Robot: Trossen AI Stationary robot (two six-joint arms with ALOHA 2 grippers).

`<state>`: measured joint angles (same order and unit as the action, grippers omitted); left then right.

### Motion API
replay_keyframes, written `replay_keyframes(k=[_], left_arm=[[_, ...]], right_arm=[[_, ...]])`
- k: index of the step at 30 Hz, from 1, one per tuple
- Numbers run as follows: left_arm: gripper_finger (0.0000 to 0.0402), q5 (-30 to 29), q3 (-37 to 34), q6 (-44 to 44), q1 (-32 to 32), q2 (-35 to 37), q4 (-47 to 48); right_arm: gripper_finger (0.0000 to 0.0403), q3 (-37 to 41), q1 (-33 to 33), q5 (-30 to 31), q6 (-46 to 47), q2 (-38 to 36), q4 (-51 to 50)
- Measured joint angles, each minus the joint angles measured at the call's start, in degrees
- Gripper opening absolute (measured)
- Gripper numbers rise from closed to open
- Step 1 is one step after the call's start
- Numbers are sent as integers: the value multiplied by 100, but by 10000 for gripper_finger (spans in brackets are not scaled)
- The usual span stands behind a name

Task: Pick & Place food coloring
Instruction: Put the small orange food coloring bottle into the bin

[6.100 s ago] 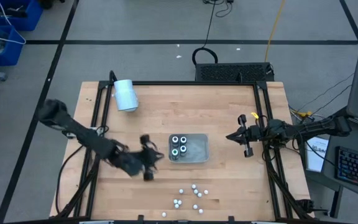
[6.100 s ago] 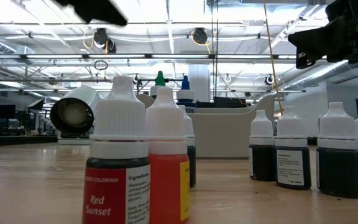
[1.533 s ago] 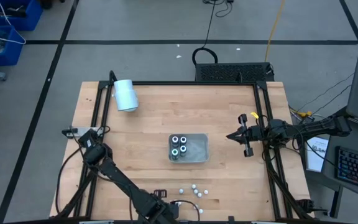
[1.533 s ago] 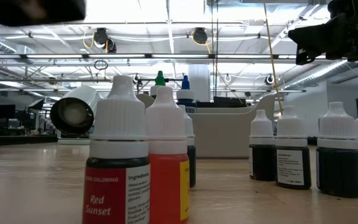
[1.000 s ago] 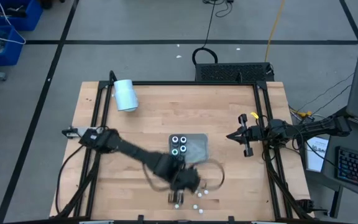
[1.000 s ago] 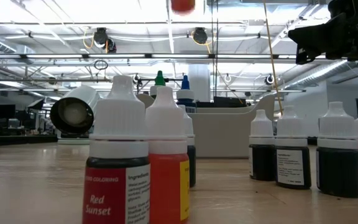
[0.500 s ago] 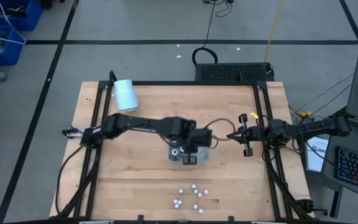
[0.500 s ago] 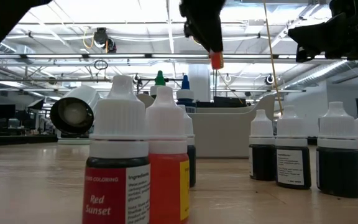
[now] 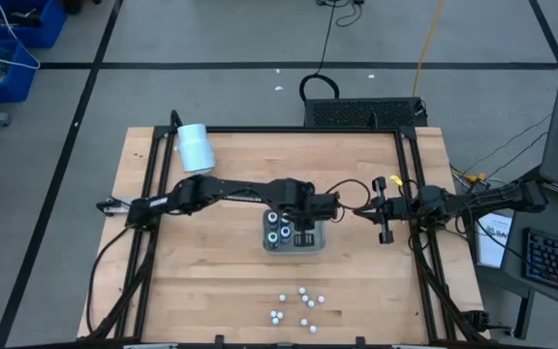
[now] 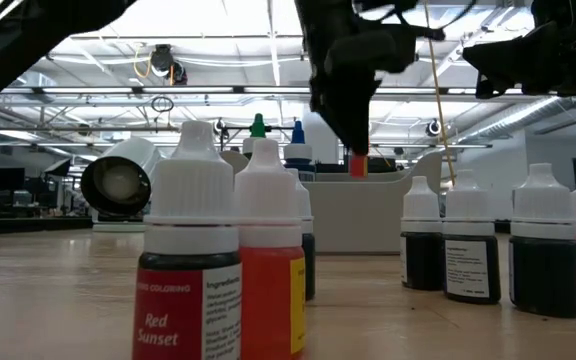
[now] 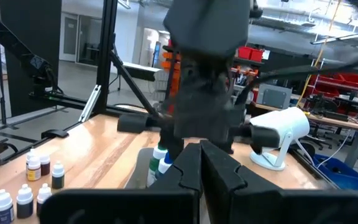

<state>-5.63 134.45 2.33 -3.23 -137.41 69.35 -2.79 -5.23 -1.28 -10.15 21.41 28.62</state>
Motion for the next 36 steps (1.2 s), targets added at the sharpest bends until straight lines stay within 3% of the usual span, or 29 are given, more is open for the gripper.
replay_keyframes(k=[36], left_arm=[[72,-53,0,-73,-28,-647,-194]], right_arm=[[0,0,0,-4,27,3,-6]])
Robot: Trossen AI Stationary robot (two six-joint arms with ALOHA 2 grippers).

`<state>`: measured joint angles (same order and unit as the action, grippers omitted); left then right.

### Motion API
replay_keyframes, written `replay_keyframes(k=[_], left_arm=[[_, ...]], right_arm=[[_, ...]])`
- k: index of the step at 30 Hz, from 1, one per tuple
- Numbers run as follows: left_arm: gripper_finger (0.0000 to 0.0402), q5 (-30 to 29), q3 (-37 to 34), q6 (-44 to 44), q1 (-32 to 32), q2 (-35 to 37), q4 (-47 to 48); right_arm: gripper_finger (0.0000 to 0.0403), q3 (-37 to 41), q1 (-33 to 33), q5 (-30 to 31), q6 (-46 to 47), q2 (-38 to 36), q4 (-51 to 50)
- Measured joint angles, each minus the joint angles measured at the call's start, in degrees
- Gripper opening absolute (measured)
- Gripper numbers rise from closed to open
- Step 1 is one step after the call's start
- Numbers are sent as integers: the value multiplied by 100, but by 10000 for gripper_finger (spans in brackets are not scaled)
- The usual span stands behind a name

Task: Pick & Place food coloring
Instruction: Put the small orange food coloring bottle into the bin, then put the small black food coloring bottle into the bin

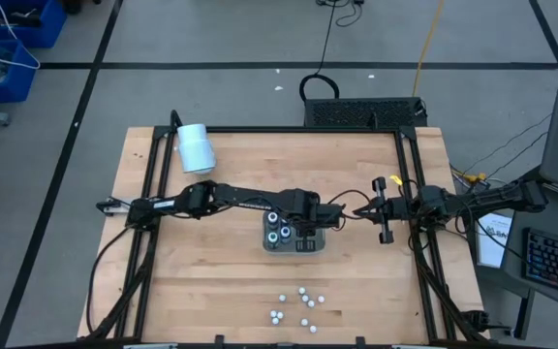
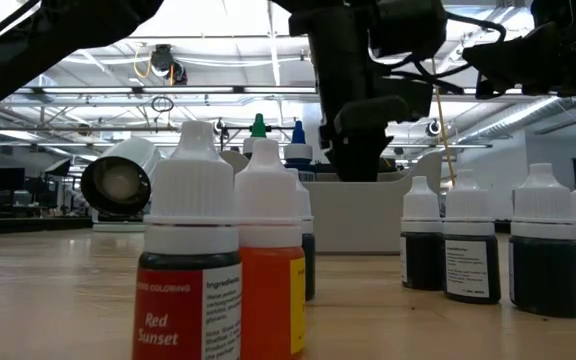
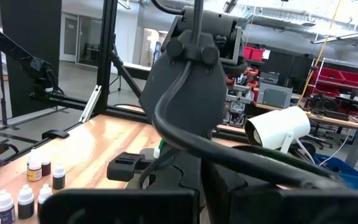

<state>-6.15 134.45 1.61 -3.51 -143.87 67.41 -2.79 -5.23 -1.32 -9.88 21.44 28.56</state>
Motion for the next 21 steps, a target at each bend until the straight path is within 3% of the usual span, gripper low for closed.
replay_keyframes(k=[14,21], left_arm=[[75,9,-4,-124,0,-28,10],[131,7,-4,-10,0,-28,7]], right_arm=[[0,0,2,0,3,1,-11],[0,0,1,0,14,0,-12]])
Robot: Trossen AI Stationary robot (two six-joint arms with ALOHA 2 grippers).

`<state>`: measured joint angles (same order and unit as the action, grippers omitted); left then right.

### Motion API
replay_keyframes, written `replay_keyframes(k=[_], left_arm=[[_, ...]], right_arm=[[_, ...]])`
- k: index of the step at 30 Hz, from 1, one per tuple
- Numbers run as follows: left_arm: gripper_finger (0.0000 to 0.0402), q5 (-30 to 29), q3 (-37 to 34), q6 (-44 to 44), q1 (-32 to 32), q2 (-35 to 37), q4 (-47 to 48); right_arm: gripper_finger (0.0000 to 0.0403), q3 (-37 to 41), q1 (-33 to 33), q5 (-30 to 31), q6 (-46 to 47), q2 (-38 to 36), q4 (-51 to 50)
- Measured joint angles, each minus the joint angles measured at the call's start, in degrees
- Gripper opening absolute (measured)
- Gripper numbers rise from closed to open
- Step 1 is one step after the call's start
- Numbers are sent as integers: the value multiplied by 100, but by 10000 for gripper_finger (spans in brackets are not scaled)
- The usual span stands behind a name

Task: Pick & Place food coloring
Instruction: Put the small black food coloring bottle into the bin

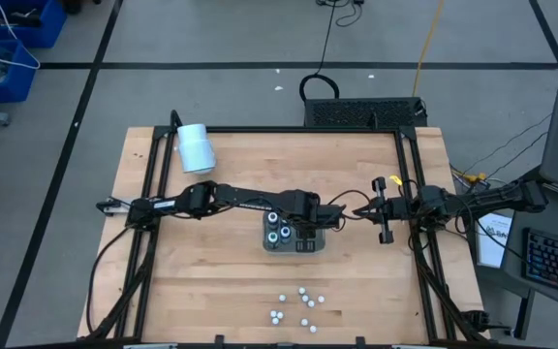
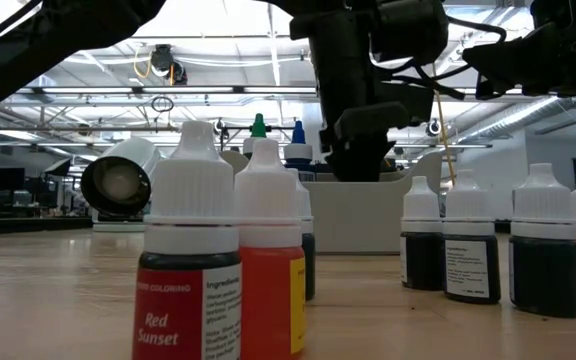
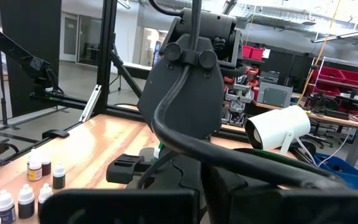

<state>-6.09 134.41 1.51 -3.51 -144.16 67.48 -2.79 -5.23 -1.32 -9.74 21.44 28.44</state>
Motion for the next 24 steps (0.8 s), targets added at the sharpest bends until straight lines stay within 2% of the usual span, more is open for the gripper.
replay_keyframes(k=[7,11,16,20,24], left_arm=[[178,-37,8,4,4,58,6],[196,-42,43,-30,-23,325,165],[211,7,50,155,-126,932,261],[213,34,59,433,-332,1605,1039],[203,-304,61,725,-824,2138,1638]], right_arm=[[0,0,0,0,1,-1,0],[0,0,1,-1,1,-3,-2],[0,0,-1,-2,-45,-1,-2],[0,0,-1,-22,-179,1,-3],[0,0,0,-21,-199,1,-4]])
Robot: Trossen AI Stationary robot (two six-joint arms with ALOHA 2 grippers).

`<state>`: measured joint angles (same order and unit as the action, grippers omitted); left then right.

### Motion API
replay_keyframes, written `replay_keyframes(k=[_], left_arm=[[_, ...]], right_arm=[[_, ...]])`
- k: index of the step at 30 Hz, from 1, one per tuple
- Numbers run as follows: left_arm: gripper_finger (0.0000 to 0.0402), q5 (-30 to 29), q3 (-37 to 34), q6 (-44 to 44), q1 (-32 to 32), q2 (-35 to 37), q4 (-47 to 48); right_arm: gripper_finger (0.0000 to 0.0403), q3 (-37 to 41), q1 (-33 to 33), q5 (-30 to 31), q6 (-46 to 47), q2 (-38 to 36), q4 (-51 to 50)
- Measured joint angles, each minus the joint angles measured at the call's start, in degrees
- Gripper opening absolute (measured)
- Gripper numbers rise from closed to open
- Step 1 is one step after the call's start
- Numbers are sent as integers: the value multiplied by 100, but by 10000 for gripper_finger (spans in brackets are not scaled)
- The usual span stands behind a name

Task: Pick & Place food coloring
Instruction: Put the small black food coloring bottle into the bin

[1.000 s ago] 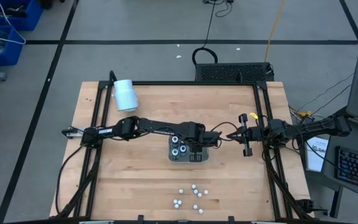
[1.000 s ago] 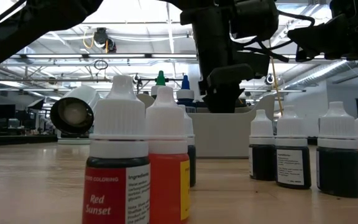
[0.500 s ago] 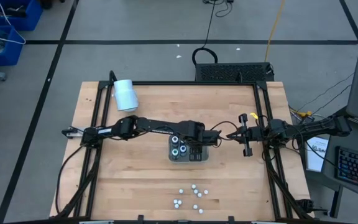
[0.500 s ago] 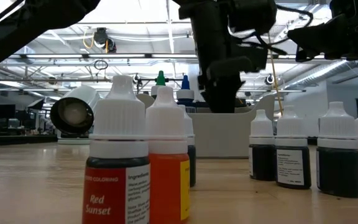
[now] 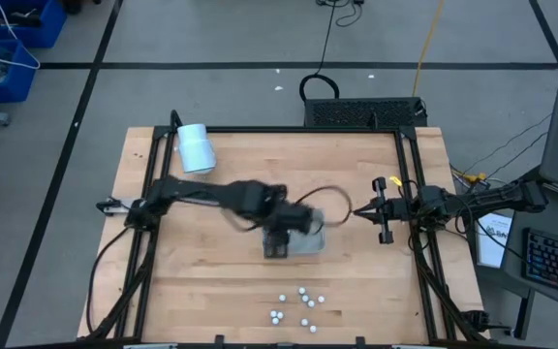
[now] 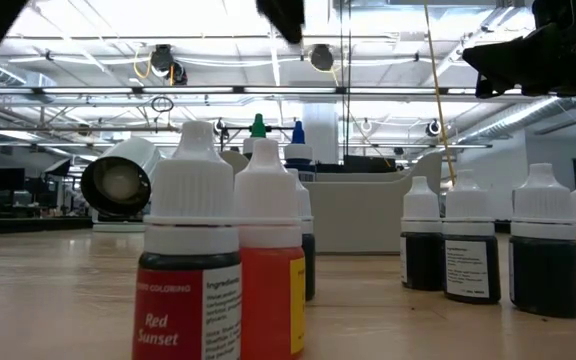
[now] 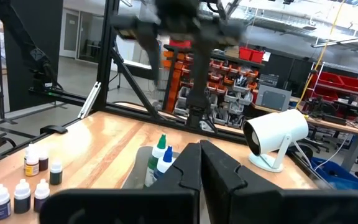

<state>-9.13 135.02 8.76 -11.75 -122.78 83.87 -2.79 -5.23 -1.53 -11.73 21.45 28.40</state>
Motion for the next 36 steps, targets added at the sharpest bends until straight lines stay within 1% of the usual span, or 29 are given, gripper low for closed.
replay_keyframes(k=[2,6,11,12,16,20,24,28,33,34,36], left_arm=[[183,-249,-4,49,-371,271,110],[119,-891,-2,437,-1156,650,167],[22,-947,-3,1070,-1967,721,251],[11,-973,-4,1220,-2102,712,252],[13,-1086,-2,1667,-2449,547,228],[5,-1200,-9,1730,-2621,183,107],[12,-1176,-7,1706,-2619,-187,-126],[12,-1117,-11,1892,-2419,-646,-306],[4,-682,-9,2161,-2123,-1075,-771],[8,-551,-9,2178,-2082,-1164,-870],[27,-260,-9,2171,-2001,-1315,-1031]], right_arm=[[0,0,0,-1,-11,-2,0],[0,0,-1,-1,-13,-2,10],[0,0,-1,-1,-13,-1,46],[0,0,-1,-1,-13,-1,42],[0,0,1,-1,-13,0,49],[0,0,-1,6,-13,-2,85],[0,0,0,14,-13,-2,85],[0,0,0,19,-13,0,85],[0,0,-1,19,8,-2,76],[0,0,-1,19,7,0,60],[0,0,0,19,9,0,41]])
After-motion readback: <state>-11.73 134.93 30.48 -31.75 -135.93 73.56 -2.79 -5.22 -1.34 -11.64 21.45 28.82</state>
